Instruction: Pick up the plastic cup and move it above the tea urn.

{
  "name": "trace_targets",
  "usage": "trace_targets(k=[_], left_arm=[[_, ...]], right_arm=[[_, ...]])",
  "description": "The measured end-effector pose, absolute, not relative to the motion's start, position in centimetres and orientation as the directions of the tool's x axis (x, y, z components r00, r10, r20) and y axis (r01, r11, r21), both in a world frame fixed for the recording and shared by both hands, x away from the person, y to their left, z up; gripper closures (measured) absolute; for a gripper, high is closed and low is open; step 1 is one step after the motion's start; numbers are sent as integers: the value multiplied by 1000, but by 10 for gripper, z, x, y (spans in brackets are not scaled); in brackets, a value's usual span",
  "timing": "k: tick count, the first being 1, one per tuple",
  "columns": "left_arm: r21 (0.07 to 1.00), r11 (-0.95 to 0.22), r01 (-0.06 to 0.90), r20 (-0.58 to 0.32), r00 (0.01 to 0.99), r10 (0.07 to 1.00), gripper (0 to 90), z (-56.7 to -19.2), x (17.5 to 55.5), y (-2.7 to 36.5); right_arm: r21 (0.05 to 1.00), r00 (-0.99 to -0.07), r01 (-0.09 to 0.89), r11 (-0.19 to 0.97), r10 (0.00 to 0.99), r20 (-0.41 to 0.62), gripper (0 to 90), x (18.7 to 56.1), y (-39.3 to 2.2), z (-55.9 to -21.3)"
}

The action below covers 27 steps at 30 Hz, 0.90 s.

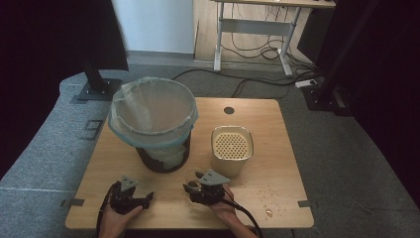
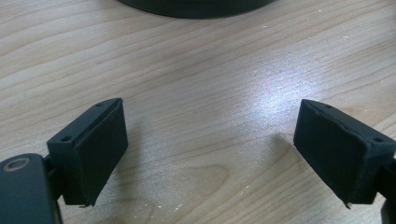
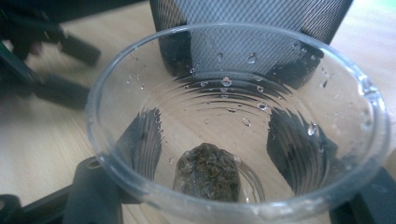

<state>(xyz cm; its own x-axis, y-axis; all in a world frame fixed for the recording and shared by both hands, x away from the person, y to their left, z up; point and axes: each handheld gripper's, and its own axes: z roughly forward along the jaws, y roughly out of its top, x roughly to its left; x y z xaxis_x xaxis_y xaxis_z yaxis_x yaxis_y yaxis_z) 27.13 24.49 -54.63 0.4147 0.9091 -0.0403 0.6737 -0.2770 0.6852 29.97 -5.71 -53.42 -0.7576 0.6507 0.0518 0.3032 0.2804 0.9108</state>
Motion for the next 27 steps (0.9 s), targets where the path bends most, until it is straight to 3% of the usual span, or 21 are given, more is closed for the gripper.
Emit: trace_targets(k=[17, 27], left_arm=[[685, -277, 674, -38, 412, 910, 97, -546, 272, 245], [685, -284, 671, -29, 414, 910, 97, -547, 273, 244]], right_arm=[[979, -728, 182, 90, 682, 73, 400, 267, -141, -431], [987, -654, 147, 61, 755, 51, 404, 291, -187, -382]])
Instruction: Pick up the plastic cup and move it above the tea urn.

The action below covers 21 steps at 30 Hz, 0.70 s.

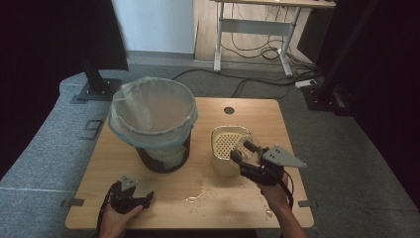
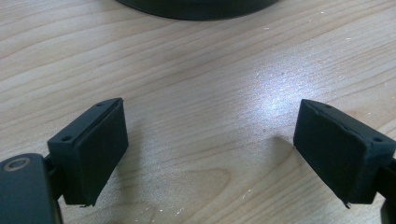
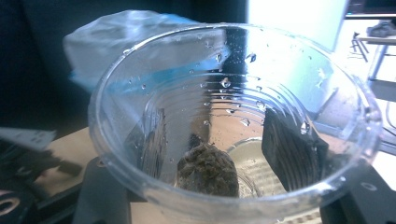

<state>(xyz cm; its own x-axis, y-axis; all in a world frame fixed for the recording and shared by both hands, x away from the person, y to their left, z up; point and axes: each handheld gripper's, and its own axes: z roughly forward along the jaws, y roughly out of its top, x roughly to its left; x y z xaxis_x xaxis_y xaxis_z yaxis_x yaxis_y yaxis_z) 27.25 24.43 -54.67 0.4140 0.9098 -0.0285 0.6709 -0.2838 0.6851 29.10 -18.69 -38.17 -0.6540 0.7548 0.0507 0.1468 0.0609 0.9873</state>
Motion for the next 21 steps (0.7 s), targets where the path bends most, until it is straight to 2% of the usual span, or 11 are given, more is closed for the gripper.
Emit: trace_targets(k=[11, 21], left_arm=[[683, -292, 669, -22, 419, 908, 97, -547, 273, 244], [681, -305, 666, -10, 425, 905, 105, -547, 273, 244]], right_arm=[[984, -599, 154, 84, 800, 25, 404, 343, -197, -367], [974, -580, 203, 98, 813, 39, 405, 376, -189, -372]])
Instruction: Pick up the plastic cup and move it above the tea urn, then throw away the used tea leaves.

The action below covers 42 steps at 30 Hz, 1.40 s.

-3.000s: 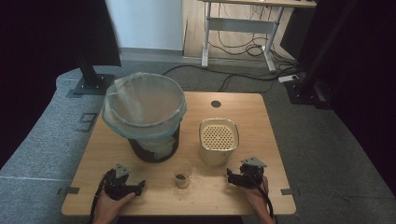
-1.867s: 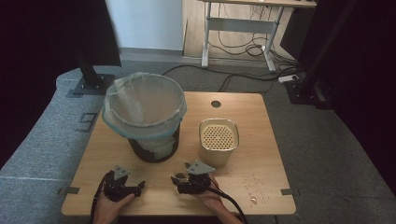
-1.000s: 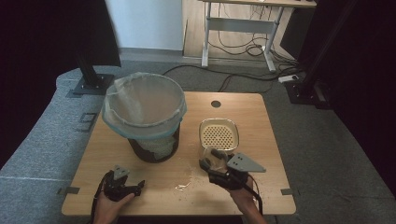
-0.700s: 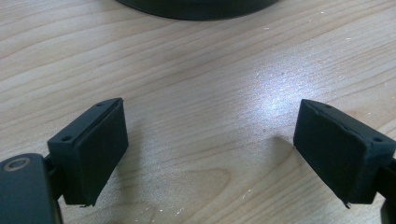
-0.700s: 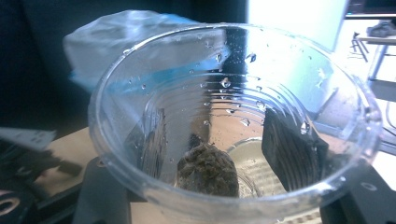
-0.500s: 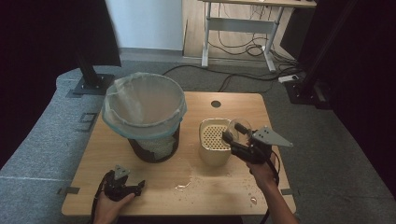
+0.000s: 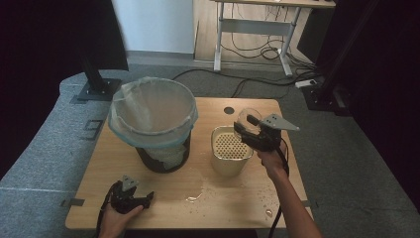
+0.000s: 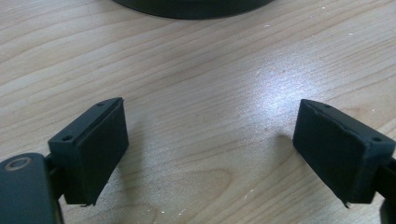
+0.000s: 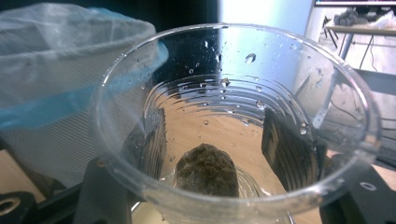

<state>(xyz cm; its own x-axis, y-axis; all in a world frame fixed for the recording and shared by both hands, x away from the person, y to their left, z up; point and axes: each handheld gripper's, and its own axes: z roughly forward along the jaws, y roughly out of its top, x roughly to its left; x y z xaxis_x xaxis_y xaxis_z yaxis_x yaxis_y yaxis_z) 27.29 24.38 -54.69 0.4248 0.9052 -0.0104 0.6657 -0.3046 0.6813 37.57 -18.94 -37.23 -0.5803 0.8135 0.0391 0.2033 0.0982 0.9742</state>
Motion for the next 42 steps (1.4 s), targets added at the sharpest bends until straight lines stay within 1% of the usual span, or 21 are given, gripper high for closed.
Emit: trace_targets(k=[4, 8, 10, 11, 12, 13, 14, 15, 17, 19, 20, 21, 23, 27, 34, 35, 36, 37, 39, 40, 42], left_arm=[[682, -308, 664, -8, 427, 904, 106, -547, 273, 244], [682, -306, 664, -10, 426, 905, 106, -547, 273, 244], [681, -307, 664, -9, 427, 904, 107, -547, 273, 244], [681, -308, 664, -8, 428, 904, 107, -547, 273, 244], [682, -309, 664, -7, 428, 904, 107, -547, 273, 244], [681, -309, 664, -7, 428, 904, 107, -547, 273, 244], [681, -309, 664, -7, 428, 904, 107, -547, 273, 244], [682, -308, 663, -8, 428, 904, 107, -547, 273, 244], [683, -306, 663, -9, 427, 904, 106, -547, 273, 244], [683, -306, 663, -9, 427, 904, 106, -547, 273, 244], [683, -307, 663, -9, 428, 904, 106, -547, 273, 244], [683, -307, 663, -10, 428, 904, 106, -547, 273, 244], [682, -308, 663, -9, 430, 903, 106, -547, 273, 244], [683, -309, 662, -10, 431, 902, 106, -547, 273, 244], [682, -312, 662, -10, 434, 901, 106, -547, 273, 245], [682, -311, 662, -10, 434, 901, 106, -547, 273, 245], [682, -312, 662, -10, 435, 901, 106, -547, 273, 245], [682, -312, 662, -10, 435, 901, 106, -547, 273, 245], [682, -312, 662, -10, 435, 900, 106, -547, 273, 245], [682, -312, 662, -10, 435, 900, 106, -547, 273, 245], [682, -312, 662, -10, 435, 900, 106, -547, 273, 245]], right_arm=[[969, -567, 213, 122, 823, 21, 405, 382, -187, -373], [965, -550, 197, 171, 834, -35, 405, 384, -186, -369], [953, -529, 188, 235, 843, -103, 405, 386, -184, -366], [953, -529, 188, 235, 843, -103, 405, 386, -184, -366], [947, -522, 185, 262, 843, -131, 405, 387, -183, -365], [929, -506, 175, 327, 839, -200, 403, 388, -181, -363], [929, -506, 175, 327, 839, -200, 403, 388, -181, -363], [920, -501, 169, 353, 835, -228, 403, 389, -181, -362], [875, -482, 160, 456, 810, -334, 402, 392, -177, -360], [862, -478, 159, 482, 801, -360, 401, 393, -177, -360], [824, -463, 154, 545, 777, -428, 402, 396, -175, -360], [824, -463, 154, 545, 777, -428, 402, 396, -175, -360], [797, -452, 150, 585, 758, -471, 402, 398, -173, -360], [680, -421, 125, 722, 660, -623, 401, 400, -167, -362], [493, -390, 100, 864, 490, -779, 402, 405, -157, -371], [429, -373, 92, 898, 431, -822, 401, 406, -154, -374], [429, -373, 92, 898, 431, -822, 401, 406, -154, -374], [396, -367, 84, 914, 398, -841, 401, 406, -153, -376], [280, -348, 68, 958, 286, -893, 401, 408, -148, -382], [280, -348, 68, 958, 286, -893, 401, 408, -148, -382], [224, -337, 60, 973, 231, -912, 401, 408, -146, -385]])
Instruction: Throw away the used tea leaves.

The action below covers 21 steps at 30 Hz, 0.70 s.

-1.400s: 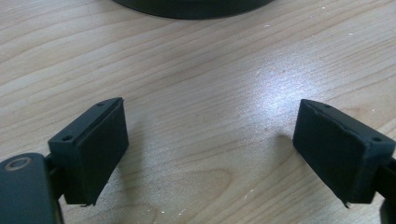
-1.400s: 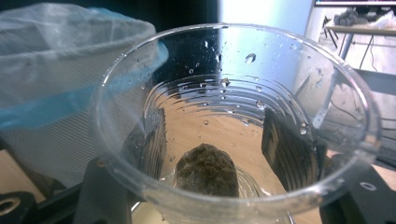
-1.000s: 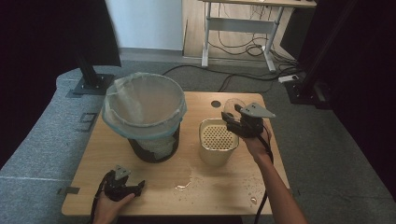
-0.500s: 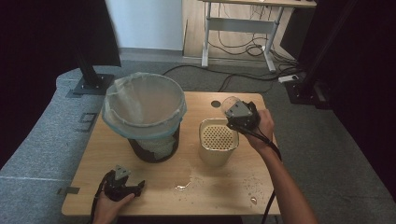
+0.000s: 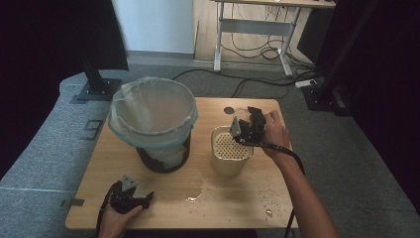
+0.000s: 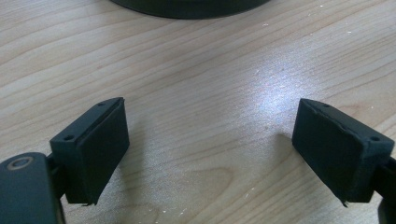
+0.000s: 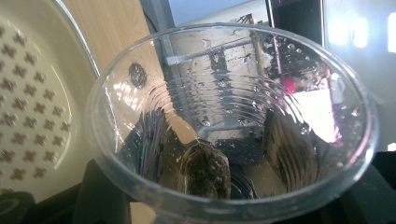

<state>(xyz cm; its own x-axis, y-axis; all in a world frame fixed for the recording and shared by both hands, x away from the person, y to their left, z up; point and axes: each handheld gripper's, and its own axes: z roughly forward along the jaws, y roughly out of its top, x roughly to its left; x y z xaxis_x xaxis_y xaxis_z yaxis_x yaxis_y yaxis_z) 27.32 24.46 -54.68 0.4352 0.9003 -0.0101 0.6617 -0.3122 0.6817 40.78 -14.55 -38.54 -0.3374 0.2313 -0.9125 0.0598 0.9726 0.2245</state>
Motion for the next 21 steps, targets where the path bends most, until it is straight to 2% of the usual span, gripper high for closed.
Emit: trace_targets(k=[1, 2, 3, 6, 10, 14, 21], left_arm=[[682, -312, 662, -10, 435, 900, 106, -547, 273, 245], [682, -312, 662, -10, 435, 900, 106, -547, 273, 245], [682, -313, 661, -10, 436, 900, 106, -547, 273, 245], [682, -313, 661, -10, 436, 900, 106, -547, 273, 245], [682, -313, 661, -10, 437, 900, 106, -547, 273, 245], [682, -314, 661, -10, 437, 899, 106, -547, 273, 245], [681, -314, 661, -10, 438, 899, 106, -547, 273, 245]], right_arm=[[166, -326, 46, 985, 172, -929, 401, 408, -143, -388], [166, -326, 46, 985, 172, -929, 401, 408, -143, -388], [111, -307, 37, 993, 117, -945, 401, 408, -141, -390], [65, -294, 44, 997, 75, -953, 401, 408, -139, -394], [-52, -264, 34, 998, -41, -964, 401, 409, -137, -399], [-181, -230, 14, 983, -173, -958, 401, 410, -134, -404], [-353, -179, -22, 935, -351, -919, 402, 410, -127, -411]])
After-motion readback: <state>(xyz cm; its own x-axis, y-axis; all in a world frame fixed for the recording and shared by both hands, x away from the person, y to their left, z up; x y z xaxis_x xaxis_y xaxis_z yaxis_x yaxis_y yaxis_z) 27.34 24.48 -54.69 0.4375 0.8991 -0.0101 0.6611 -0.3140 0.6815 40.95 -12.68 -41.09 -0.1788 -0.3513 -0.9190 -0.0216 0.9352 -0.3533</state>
